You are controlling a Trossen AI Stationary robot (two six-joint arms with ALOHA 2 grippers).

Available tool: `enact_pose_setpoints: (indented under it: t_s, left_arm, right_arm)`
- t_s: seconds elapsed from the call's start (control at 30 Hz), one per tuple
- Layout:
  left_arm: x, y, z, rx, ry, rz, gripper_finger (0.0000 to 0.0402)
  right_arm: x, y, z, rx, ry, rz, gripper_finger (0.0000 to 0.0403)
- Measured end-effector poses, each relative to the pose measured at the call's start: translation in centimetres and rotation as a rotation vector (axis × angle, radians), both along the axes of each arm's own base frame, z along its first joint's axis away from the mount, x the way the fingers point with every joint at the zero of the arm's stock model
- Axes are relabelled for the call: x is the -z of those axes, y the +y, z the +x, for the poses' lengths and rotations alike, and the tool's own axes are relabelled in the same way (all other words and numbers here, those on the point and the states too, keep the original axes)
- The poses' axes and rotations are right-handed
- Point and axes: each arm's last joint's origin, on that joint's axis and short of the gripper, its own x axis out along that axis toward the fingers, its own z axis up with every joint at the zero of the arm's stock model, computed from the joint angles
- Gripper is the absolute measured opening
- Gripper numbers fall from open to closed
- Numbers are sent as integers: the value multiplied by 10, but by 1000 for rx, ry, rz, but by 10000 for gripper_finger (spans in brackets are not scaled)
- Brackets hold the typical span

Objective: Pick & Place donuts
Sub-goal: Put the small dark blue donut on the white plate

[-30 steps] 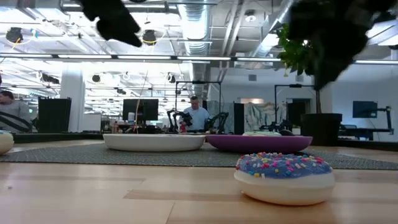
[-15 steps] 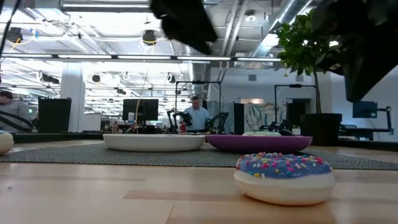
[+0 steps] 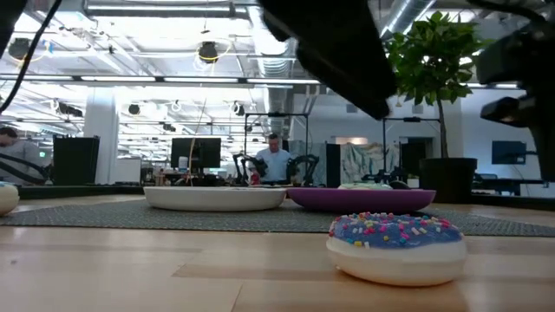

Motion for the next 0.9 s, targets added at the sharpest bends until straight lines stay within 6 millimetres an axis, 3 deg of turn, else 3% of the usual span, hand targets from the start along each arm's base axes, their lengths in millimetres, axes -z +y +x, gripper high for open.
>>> enact_pose_setpoints:
  t_s: [0.17, 0.47, 0.67, 0.9]
  left_arm:
    - [7, -12, 7, 47, 13, -47, 293]
    - [12, -32, -3, 5, 22, -12, 293]
    - [43, -44, 3, -1, 49, -65, 293]
    - [55, -45, 4, -5, 78, -72, 293]
  right_arm:
    - [9, 2, -7, 20, 13, 3, 1]
    - [19, 7, -20, 8, 44, -9, 1]
    - [18, 11, -22, 13, 33, 4, 1]
    - [18, 13, -23, 29, 31, 12, 1]
